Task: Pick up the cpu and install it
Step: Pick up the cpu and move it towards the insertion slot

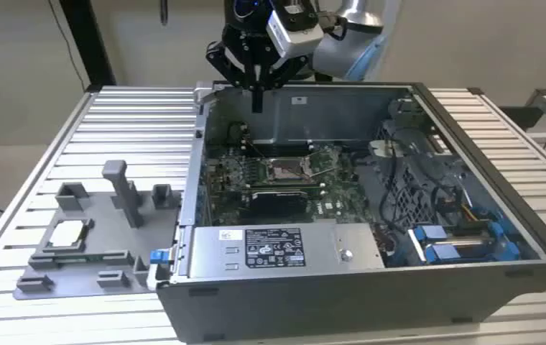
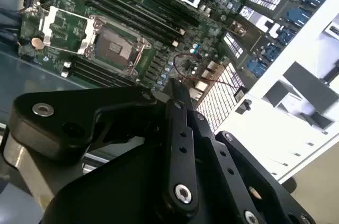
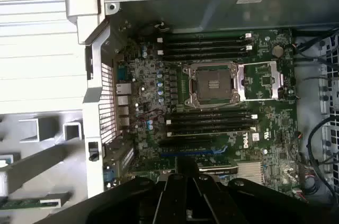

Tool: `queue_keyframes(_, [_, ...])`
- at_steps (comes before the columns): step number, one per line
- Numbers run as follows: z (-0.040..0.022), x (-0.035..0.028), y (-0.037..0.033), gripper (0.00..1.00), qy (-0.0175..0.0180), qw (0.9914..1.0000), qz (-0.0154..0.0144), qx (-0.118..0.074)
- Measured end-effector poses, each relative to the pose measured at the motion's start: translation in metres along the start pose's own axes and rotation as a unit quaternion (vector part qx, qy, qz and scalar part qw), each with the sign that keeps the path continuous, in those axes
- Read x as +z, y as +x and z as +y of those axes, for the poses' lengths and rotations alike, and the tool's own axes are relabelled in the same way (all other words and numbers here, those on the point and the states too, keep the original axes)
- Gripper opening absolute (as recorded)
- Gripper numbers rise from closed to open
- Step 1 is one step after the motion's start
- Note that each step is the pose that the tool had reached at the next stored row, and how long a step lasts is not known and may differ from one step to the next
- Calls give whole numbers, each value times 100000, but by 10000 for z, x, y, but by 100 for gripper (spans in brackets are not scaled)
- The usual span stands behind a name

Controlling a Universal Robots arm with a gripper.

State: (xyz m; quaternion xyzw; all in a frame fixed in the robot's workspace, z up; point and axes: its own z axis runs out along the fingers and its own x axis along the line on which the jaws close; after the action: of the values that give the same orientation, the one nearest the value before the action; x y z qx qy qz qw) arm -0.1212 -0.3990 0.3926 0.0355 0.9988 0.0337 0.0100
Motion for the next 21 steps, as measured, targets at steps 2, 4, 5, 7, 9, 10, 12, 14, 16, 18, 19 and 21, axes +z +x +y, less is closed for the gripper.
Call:
queue_keyframes(2, [0,0,0,0,-50,100000,1,2])
queue_keyframes(4, [0,0,0,0,-100,100000,5,5])
queue_keyframes(5, [0,0,1,0,-100,100000,4,4])
queue_keyframes(7, [-1,0,5,0,-99,100000,6,-4])
queue_keyframes(9, [-2,0,15,0,-102,100000,3,-1])
queue_keyframes(10, [-2,0,22,0,-103,100000,2,-2])
queue_keyframes(12, [-3,-1,38,0,-98,100000,4,1])
queue_keyframes(14, [-4,-1,57,0,-100,100000,2,1])
queue_keyframes(16, [-6,-2,78,0,-97,100000,5,0])
queue_keyframes(18, [-7,-2,101,0,-99,100000,4,5])
queue_keyframes(19, [-8,-2,112,0,-100,100000,5,0])
queue_keyframes(21, [-10,-3,137,0,-98,100000,4,2])
